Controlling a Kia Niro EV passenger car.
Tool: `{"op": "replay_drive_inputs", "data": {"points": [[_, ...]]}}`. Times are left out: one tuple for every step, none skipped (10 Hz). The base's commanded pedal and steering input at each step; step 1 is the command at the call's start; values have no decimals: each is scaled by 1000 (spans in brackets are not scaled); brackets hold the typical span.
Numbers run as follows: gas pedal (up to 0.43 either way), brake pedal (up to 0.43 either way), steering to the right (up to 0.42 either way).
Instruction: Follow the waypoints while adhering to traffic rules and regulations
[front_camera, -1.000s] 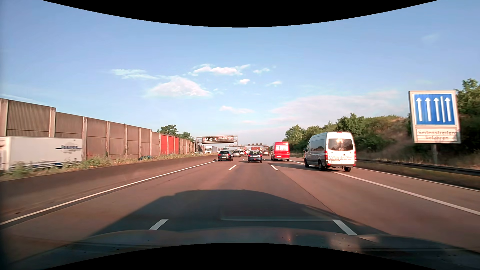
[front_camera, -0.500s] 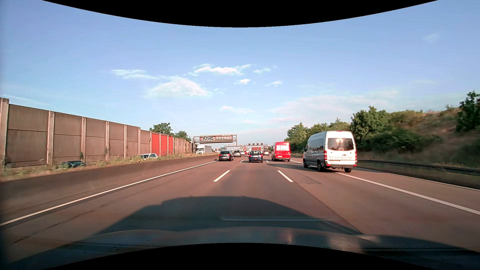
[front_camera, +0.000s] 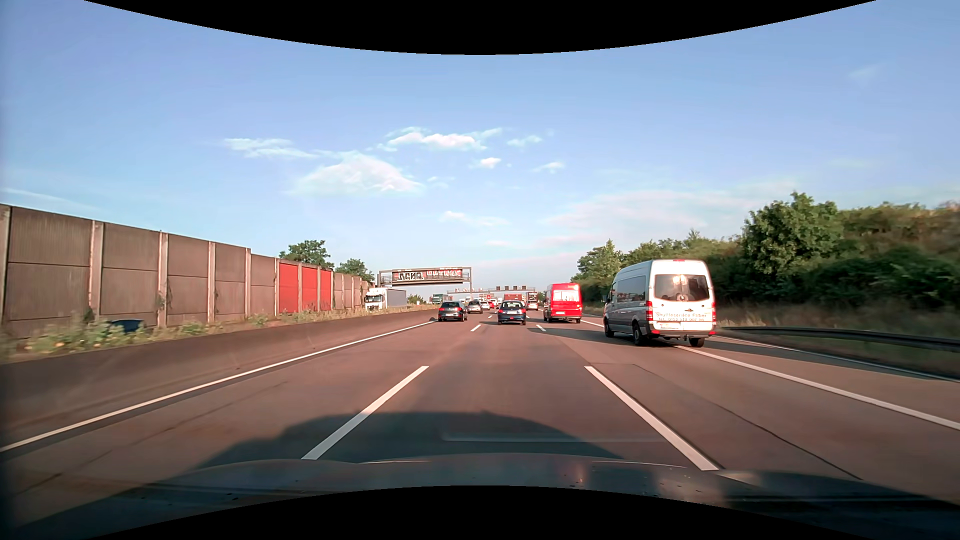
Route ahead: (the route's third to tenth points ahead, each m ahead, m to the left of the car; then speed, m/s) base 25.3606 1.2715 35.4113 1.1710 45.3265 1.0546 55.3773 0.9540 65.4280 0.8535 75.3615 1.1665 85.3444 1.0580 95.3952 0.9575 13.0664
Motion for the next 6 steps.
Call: {"op": "replay_drive_inputs", "data": {"points": [[177,0,-2],[177,0,-1],[177,0,-2],[177,0,-2],[177,0,-3],[177,0,-3]]}}
